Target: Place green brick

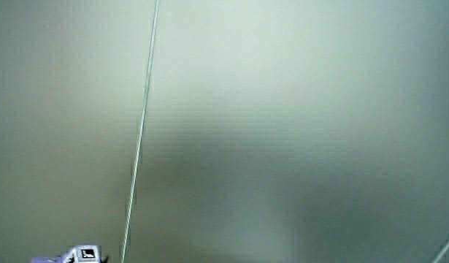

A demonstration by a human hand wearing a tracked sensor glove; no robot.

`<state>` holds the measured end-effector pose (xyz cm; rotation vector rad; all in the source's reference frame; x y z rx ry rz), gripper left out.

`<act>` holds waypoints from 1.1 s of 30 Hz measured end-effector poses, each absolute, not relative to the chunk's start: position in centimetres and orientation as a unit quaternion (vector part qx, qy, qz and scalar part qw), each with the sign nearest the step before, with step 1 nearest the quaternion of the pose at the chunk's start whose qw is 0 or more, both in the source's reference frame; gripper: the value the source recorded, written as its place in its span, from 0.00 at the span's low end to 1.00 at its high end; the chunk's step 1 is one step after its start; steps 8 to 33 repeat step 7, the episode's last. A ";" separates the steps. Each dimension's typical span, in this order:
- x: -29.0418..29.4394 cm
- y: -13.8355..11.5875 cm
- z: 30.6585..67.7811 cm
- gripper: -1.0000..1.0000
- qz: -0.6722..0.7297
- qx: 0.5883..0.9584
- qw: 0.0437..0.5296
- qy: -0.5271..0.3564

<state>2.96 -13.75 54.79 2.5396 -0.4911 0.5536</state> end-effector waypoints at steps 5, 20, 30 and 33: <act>2.3 -13.6 53.9 0.00 0.207 0.928 0.239 -0.199; 2.2 -13.6 53.8 0.00 0.206 0.928 0.235 -0.205; 2.2 -13.6 53.8 0.00 0.206 0.928 0.235 -0.205; 2.2 -13.6 53.8 0.00 0.206 0.928 0.235 -0.205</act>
